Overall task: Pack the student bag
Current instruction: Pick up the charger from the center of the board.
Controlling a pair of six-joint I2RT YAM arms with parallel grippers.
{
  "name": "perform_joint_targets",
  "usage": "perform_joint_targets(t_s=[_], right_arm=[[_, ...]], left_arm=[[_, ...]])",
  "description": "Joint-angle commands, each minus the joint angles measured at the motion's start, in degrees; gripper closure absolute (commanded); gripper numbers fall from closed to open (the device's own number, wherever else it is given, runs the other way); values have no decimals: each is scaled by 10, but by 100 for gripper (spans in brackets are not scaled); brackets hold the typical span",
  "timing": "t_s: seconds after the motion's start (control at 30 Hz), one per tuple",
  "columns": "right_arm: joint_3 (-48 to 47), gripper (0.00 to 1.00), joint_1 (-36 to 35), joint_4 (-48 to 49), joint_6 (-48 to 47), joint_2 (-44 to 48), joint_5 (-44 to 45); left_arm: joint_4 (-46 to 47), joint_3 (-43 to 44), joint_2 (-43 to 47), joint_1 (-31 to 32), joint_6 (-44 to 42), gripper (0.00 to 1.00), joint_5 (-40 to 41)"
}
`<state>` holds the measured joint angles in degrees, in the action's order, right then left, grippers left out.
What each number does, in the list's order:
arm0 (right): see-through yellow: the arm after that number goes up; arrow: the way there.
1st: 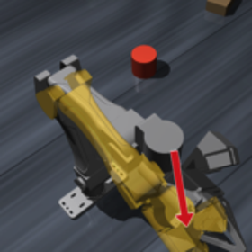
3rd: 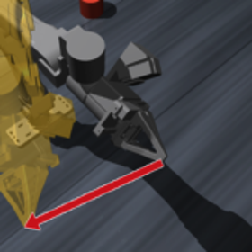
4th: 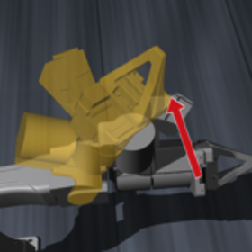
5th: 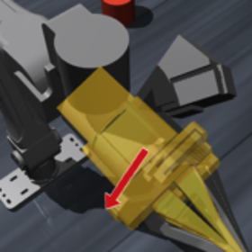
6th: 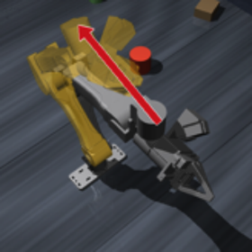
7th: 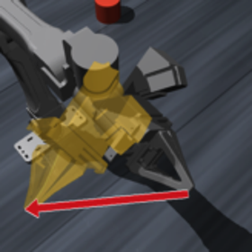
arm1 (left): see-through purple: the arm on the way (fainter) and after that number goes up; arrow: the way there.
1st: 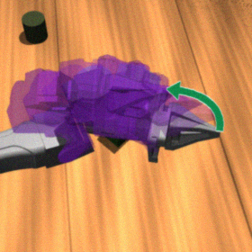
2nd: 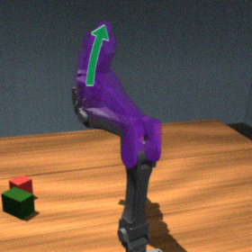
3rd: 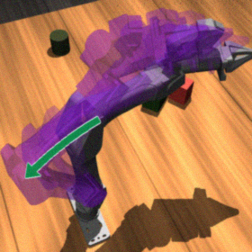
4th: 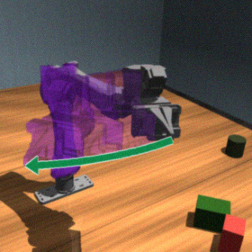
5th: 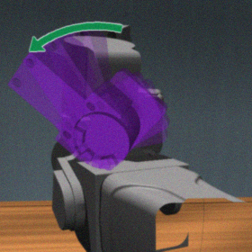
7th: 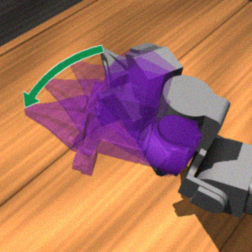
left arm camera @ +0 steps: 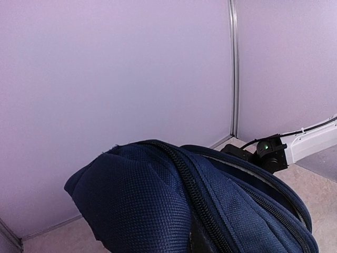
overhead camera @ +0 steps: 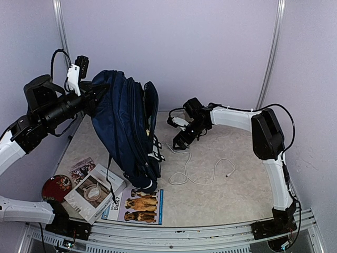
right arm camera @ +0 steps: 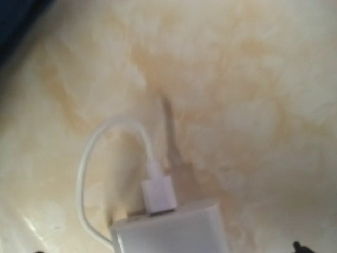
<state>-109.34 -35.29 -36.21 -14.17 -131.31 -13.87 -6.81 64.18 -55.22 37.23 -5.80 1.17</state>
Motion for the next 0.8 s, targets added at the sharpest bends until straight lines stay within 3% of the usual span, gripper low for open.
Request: perform_joint_targets(t_s=[0.0,0.53,0.77], right_arm=[[-36,0,4,-52,-27,-30,-3],[-32,12,-31,-26,-45,-66,103],[-32,14,-39,-33,-61,-66,78]], left_arm=[[103,5,24,-10,-16,100,-11],[109,-1,22,-25,-8,100,-27],[109,-1,24,-27,-8,100,-28]])
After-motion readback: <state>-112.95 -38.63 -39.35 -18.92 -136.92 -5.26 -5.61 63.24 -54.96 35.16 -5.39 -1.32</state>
